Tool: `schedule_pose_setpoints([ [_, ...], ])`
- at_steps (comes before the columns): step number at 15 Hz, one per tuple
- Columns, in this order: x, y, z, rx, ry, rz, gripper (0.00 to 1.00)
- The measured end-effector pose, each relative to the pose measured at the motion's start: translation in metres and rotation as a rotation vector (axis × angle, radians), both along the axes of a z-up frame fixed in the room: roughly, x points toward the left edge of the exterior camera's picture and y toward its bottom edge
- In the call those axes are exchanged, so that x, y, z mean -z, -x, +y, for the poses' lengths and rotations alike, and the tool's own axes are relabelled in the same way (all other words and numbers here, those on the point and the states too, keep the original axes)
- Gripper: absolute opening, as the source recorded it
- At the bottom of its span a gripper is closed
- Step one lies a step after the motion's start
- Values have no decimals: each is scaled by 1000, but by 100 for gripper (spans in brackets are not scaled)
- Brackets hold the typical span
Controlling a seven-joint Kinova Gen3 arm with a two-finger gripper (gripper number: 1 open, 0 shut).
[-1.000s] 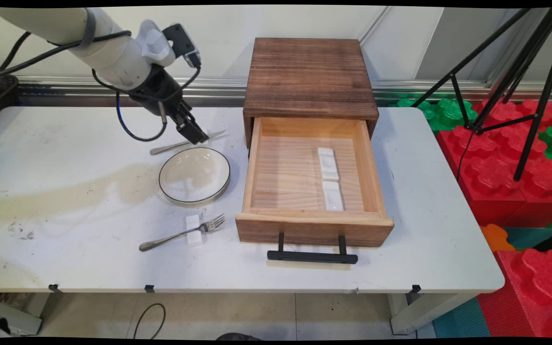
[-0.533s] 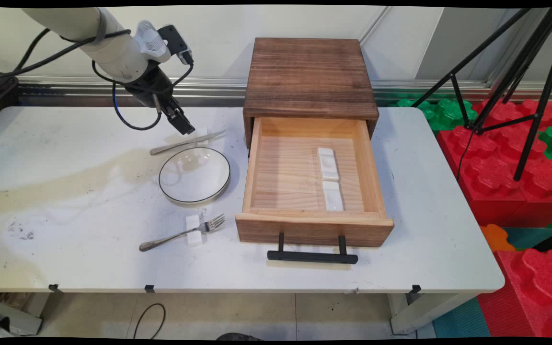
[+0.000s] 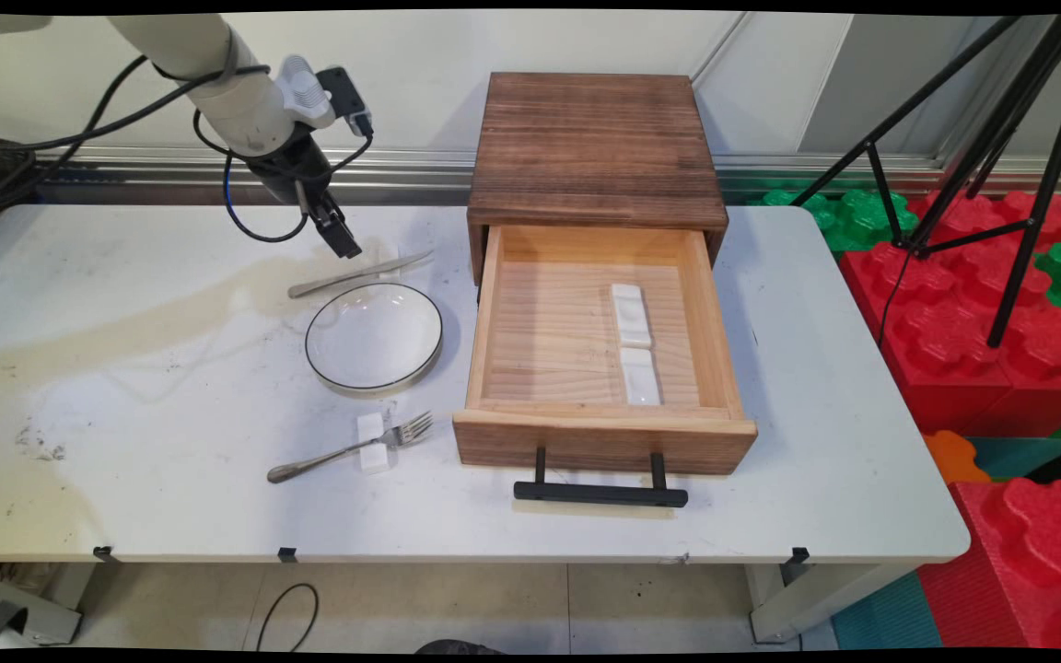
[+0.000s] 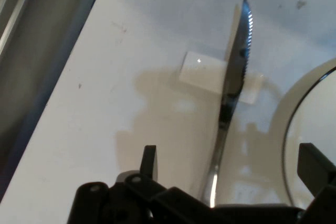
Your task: Pick up the knife from the left of the white plate
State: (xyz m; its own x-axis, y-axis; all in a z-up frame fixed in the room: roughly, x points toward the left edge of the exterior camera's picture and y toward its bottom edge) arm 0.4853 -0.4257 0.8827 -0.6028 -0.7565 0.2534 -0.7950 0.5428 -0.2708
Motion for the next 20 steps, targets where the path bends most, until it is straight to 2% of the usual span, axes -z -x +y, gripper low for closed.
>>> schedule_pose_setpoints([
  [6,21,-18,-24,27,-58,-16,100],
  [10,38,-26,-36,74,-95,-5,100],
  [13,50,-30,-46,106,-113,1,100],
  [20,67,-38,-60,137,-141,12,100],
])
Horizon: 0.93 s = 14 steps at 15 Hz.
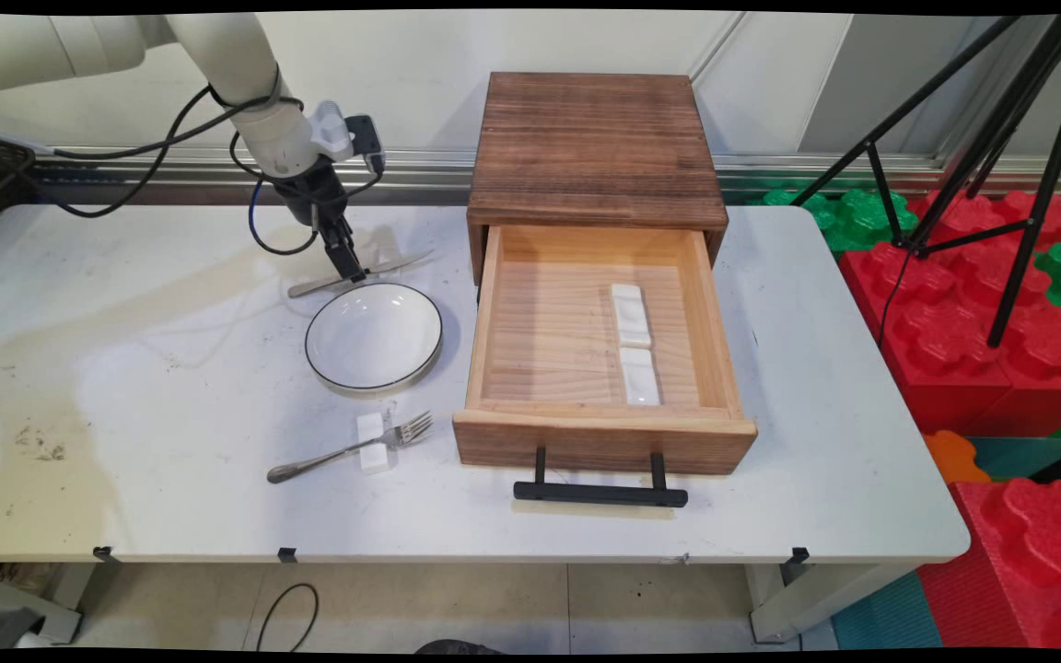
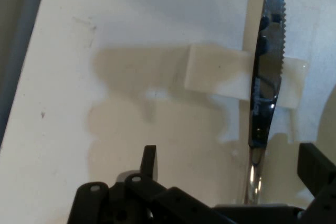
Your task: Pick up the knife from the left of the white plate
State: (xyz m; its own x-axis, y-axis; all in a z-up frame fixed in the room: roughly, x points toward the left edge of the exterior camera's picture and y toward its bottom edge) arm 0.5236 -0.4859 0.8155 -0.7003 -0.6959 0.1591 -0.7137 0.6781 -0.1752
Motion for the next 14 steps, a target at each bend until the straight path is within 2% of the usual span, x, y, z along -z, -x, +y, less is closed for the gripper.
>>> schedule_pose_setpoints([
  [11,10,-7,-9,27,-31,21,100],
  [12,11,-7,-9,30,-34,25,0],
  [14,11,-7,-8,32,-38,30,0],
])
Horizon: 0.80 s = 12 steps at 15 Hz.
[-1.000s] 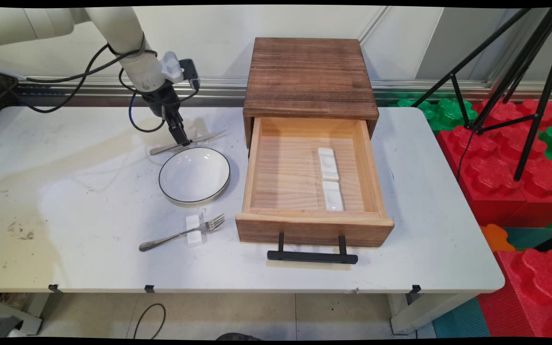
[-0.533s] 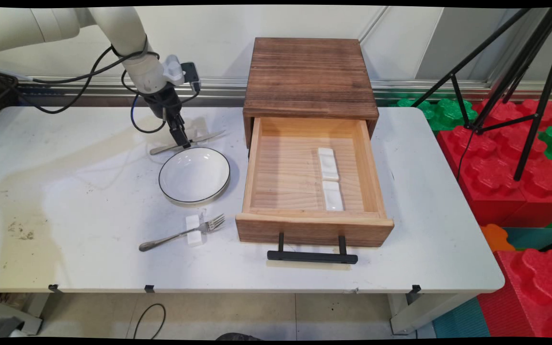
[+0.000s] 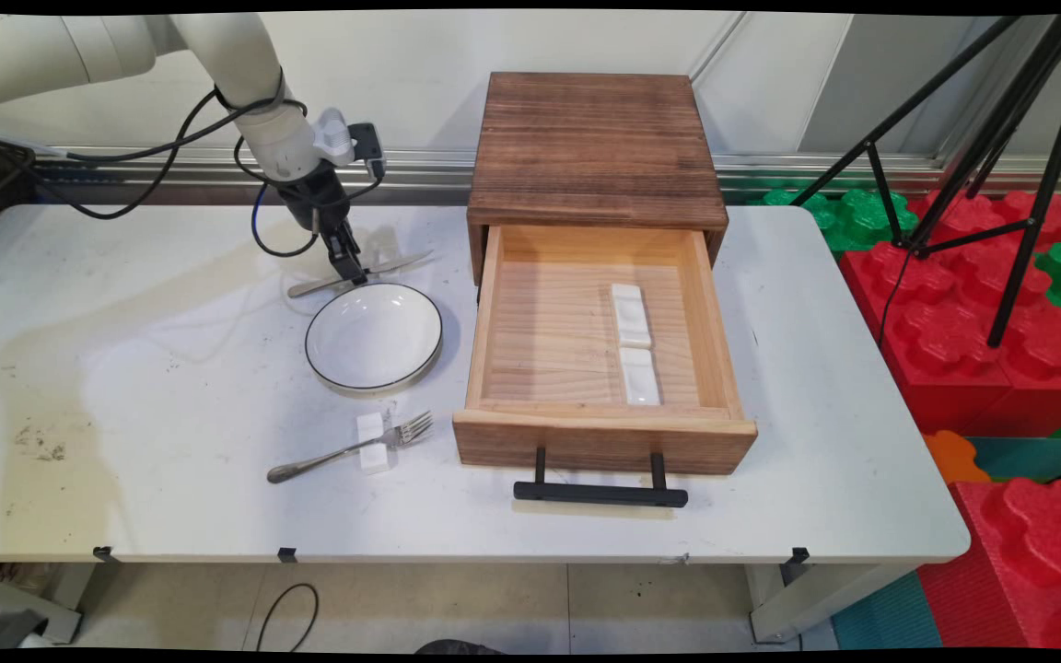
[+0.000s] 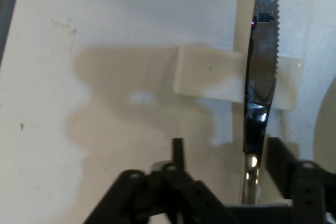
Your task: Pick up the knife from the left of the white plate, then place the picked object into the drawer
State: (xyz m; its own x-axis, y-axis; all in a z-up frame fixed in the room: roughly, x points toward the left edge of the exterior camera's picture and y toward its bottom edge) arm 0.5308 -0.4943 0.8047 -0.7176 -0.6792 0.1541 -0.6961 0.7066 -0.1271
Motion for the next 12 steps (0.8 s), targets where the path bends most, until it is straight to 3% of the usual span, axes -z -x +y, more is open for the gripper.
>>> schedule_pose_setpoints([
  [8,-3,-2,3,-4,-7,14,0],
  [12,-7,-5,7,-40,1,15,0],
])
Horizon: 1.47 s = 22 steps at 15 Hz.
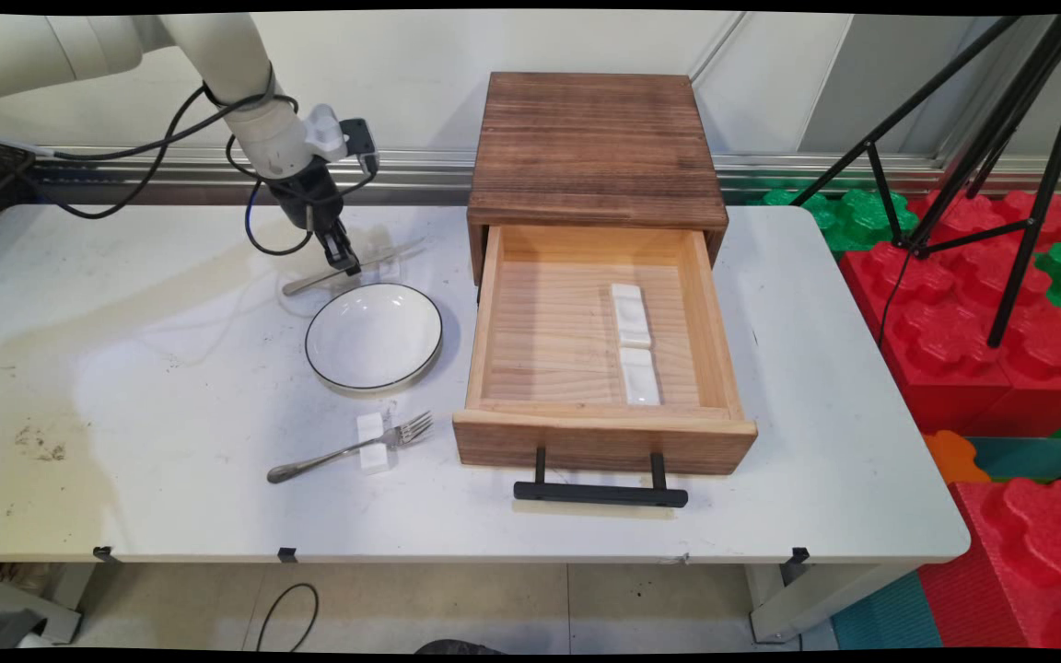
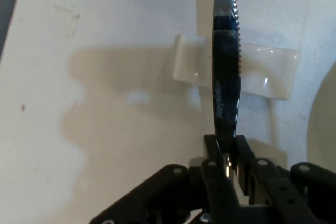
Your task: Place the picked object into the drawer
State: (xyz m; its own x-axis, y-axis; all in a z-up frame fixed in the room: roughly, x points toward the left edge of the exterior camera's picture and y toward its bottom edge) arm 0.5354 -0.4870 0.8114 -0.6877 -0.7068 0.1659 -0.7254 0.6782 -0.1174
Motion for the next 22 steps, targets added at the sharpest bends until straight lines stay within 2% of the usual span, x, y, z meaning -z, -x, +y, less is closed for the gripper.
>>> schedule_pose_setpoints([
  [6,-16,-5,7,-122,57,-11,0],
  [11,-43,-3,17,-223,119,-19,0],
  [17,-92,11,31,-354,229,-10,0],
  [22,-129,29,41,-398,296,3,0],
])
